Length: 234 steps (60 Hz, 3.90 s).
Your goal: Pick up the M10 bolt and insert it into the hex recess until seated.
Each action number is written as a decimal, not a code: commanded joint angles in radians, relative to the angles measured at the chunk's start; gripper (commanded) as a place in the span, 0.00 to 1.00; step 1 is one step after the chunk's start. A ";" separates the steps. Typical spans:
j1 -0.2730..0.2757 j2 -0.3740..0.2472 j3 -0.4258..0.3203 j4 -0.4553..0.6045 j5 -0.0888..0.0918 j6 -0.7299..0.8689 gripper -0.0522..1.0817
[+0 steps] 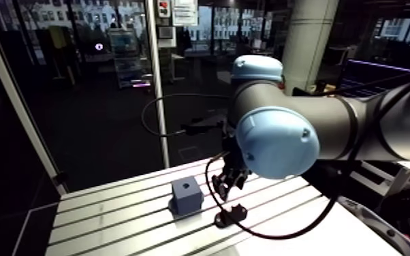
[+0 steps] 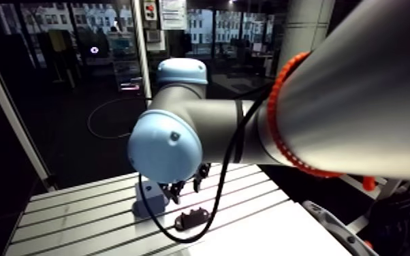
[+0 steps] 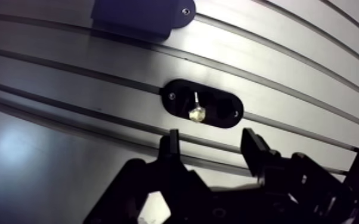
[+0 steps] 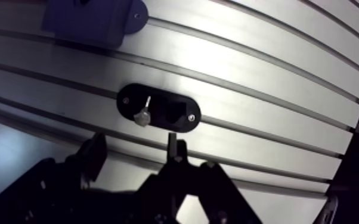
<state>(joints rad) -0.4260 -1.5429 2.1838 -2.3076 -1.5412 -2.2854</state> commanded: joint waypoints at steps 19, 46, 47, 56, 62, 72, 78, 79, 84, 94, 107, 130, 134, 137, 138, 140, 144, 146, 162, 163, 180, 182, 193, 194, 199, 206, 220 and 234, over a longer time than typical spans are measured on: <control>0.001 0.046 0.017 -0.052 -0.001 0.023 0.44; 0.006 0.074 0.017 -0.094 -0.001 0.030 0.48; 0.006 0.074 0.018 -0.095 -0.001 0.030 0.48; 0.006 0.074 0.027 -0.126 0.002 0.034 0.48; 0.007 0.078 0.032 -0.144 -0.001 0.056 0.48; 0.007 0.087 0.044 -0.146 0.000 0.065 0.48; 0.009 0.089 0.046 -0.147 0.002 0.066 0.48; 0.009 0.089 0.046 -0.150 0.002 0.066 0.48; 0.010 0.095 0.047 -0.159 0.003 0.066 0.48; 0.012 0.110 0.049 -0.177 0.000 0.085 0.49; 0.016 0.126 0.051 -0.189 0.000 0.086 0.49; 0.019 0.131 0.054 -0.191 0.000 0.088 0.51; 0.019 0.131 0.055 -0.192 0.000 0.088 0.51; 0.019 0.131 0.056 -0.196 0.000 0.088 0.51; 0.019 0.131 0.057 -0.197 0.000 0.088 0.51; 0.019 0.131 0.058 -0.198 0.000 0.088 0.52; 0.018 0.131 0.060 -0.198 -0.001 0.088 0.52; 0.018 0.130 0.060 -0.198 -0.001 0.088 0.52; 0.018 0.130 0.060 -0.201 -0.004 0.079 0.52; 0.018 0.129 0.060 -0.203 -0.004 0.076 0.52; 0.018 0.131 0.060 -0.201 -0.004 0.072 0.52; 0.018 0.131 0.060 -0.201 -0.004 0.072 0.52; 0.018 0.132 0.061 -0.201 -0.004 0.076 0.54; 0.018 0.132 0.061 -0.201 -0.004 0.076 0.54; 0.018 0.132 0.060 -0.201 -0.006 0.076 0.54; 0.018 0.134 0.061 -0.201 -0.006 0.075 0.54; 0.018 0.133 0.061 -0.200 -0.006 0.073 0.56; 0.018 0.134 0.061 -0.200 -0.006 0.073 0.58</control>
<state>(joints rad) -0.4082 -1.4091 2.2450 -2.5080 -1.5473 -2.2125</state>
